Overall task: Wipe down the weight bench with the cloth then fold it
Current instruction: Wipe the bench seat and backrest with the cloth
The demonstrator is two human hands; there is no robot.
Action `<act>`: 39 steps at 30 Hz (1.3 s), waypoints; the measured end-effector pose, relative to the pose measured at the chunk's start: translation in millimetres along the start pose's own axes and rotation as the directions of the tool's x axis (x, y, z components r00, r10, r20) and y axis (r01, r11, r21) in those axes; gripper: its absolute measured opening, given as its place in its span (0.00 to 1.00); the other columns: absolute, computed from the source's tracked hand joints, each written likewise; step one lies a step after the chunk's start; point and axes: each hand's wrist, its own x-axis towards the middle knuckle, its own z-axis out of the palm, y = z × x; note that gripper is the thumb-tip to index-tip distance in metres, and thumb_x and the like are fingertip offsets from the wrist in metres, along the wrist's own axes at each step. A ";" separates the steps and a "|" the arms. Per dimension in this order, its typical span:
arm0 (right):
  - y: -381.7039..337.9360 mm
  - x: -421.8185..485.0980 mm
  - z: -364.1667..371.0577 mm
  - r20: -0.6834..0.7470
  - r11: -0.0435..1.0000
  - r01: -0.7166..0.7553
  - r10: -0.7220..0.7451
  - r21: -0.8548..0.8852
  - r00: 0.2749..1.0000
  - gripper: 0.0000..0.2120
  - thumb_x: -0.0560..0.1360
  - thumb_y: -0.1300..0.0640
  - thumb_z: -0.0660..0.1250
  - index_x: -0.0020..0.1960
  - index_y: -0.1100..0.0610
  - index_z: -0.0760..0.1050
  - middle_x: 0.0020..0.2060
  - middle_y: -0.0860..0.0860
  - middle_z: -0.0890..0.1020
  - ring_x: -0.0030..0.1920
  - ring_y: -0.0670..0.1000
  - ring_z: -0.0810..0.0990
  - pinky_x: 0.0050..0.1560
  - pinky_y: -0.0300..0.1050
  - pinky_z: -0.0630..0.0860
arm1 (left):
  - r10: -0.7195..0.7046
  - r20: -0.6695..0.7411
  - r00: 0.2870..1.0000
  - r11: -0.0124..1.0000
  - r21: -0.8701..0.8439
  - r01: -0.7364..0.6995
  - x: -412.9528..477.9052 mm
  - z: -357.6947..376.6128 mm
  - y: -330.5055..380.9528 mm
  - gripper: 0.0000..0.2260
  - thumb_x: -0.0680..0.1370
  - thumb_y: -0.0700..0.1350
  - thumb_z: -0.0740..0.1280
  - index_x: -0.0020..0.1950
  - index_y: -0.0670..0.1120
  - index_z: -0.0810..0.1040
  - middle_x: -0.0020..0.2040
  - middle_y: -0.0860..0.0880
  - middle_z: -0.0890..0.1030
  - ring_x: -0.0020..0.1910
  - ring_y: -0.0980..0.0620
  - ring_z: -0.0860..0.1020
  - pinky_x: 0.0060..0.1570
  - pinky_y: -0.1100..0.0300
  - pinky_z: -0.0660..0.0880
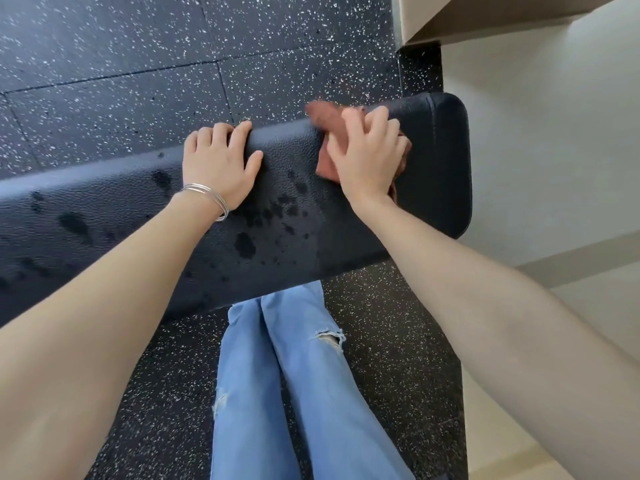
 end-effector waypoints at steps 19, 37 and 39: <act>-68.6 -23.9 -3.8 0.060 0.998 0.001 -0.005 0.064 0.998 0.13 0.71 0.45 0.65 0.54 0.47 0.75 0.50 0.54 0.76 0.51 0.58 0.74 0.44 0.52 0.67 | -0.003 -0.006 1.000 1.000 -0.021 0.003 -14.1 -0.6 -11.0 0.26 0.79 0.56 0.56 0.74 0.48 0.60 0.68 0.42 0.69 0.67 0.40 0.66 0.70 0.43 0.55; -128.9 3.6 9.4 0.141 0.997 0.051 -0.042 -0.055 0.989 0.17 0.75 0.40 0.57 0.60 0.45 0.71 0.62 0.53 0.72 0.61 0.60 0.69 0.50 0.53 0.62 | 0.021 -0.009 1.000 1.000 -0.024 -0.021 -50.0 -5.4 -103.1 0.27 0.78 0.57 0.57 0.75 0.47 0.60 0.70 0.44 0.68 0.68 0.41 0.65 0.70 0.42 0.55; -139.5 -13.1 6.1 0.144 0.989 0.139 -0.130 -0.049 0.981 0.17 0.74 0.41 0.56 0.60 0.44 0.71 0.63 0.53 0.73 0.60 0.60 0.70 0.50 0.54 0.63 | 0.025 -0.009 1.000 0.999 -0.023 -0.025 -52.9 -7.4 -112.6 0.27 0.78 0.56 0.57 0.75 0.47 0.60 0.70 0.44 0.68 0.68 0.41 0.65 0.70 0.42 0.56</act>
